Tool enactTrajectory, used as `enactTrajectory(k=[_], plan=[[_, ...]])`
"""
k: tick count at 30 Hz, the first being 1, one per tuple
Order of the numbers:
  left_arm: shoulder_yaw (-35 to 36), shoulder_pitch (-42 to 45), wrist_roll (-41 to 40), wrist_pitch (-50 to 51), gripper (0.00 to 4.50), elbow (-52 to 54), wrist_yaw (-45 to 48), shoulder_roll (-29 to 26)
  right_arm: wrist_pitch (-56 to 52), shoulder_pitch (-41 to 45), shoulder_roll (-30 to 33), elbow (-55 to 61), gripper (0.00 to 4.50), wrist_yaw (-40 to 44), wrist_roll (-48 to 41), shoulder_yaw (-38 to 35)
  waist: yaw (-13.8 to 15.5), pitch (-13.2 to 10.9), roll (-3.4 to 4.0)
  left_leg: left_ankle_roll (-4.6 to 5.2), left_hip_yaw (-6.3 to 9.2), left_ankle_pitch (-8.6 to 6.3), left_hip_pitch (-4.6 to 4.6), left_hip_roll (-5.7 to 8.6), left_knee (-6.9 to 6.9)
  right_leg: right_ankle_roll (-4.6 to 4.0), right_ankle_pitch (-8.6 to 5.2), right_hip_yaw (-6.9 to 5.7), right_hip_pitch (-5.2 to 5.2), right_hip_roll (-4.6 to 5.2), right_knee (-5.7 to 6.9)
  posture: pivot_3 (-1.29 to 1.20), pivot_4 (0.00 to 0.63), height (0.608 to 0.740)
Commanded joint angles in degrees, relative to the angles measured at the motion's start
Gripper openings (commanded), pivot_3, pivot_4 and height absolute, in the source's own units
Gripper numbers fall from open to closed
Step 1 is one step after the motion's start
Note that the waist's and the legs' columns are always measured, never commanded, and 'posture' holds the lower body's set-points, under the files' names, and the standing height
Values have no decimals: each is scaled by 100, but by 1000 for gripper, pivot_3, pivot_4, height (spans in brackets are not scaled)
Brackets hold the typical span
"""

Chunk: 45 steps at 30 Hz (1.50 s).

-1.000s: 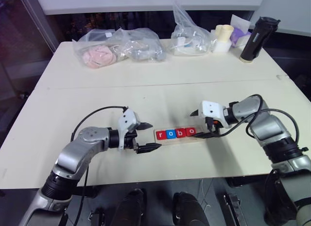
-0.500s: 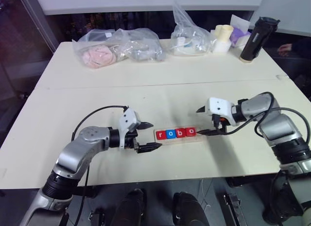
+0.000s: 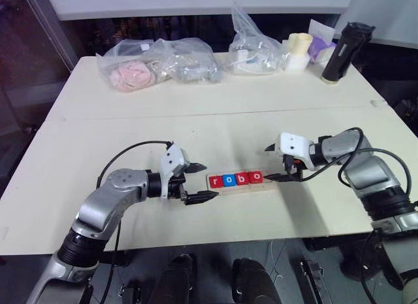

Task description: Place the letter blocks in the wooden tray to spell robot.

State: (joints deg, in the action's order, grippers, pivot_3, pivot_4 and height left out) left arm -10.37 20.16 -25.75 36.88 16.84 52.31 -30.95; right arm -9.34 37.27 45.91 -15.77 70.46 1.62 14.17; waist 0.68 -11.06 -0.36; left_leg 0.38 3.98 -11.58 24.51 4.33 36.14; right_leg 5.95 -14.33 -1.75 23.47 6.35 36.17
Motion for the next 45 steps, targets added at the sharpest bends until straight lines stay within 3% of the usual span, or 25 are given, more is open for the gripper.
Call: enactTrajectory(k=[1,17,23,33,45], plan=[[59,4,-71,-24,4500,145,-7,4,85,187,-59,50,4457,-11,5,-54,1,0,0,0,0,0,0,0,0,0,0,0,0,0,0,0,150,725],[46,-27,-68,-30,4500,172,-31,21,32,176,-25,250,4457,-61,63,-158,-2,0,0,-1,0,0,-1,0,0,0,0,0,0,-3,1,0,150,725],[66,-44,-59,-71,4500,150,-22,19,-1161,-2,46,642,4457,-1478,-28,-1179,10,0,0,-1,0,0,0,0,0,0,0,1,0,-1,1,0,150,725],[-14,7,-14,-140,4500,29,52,92,-4432,-572,-1273,2017,4457,-4221,15,-2462,2,4,6,-2,0,2,-1,-1,-1,-4,0,7,6,-1,10,0,150,725],[-13,101,12,-124,4500,-39,139,61,-5090,-629,-2025,1579,4457,-5395,-229,-2883,-5,5,7,-1,-1,3,-1,-1,-1,-2,1,3,5,-16,11,0,150,725]])
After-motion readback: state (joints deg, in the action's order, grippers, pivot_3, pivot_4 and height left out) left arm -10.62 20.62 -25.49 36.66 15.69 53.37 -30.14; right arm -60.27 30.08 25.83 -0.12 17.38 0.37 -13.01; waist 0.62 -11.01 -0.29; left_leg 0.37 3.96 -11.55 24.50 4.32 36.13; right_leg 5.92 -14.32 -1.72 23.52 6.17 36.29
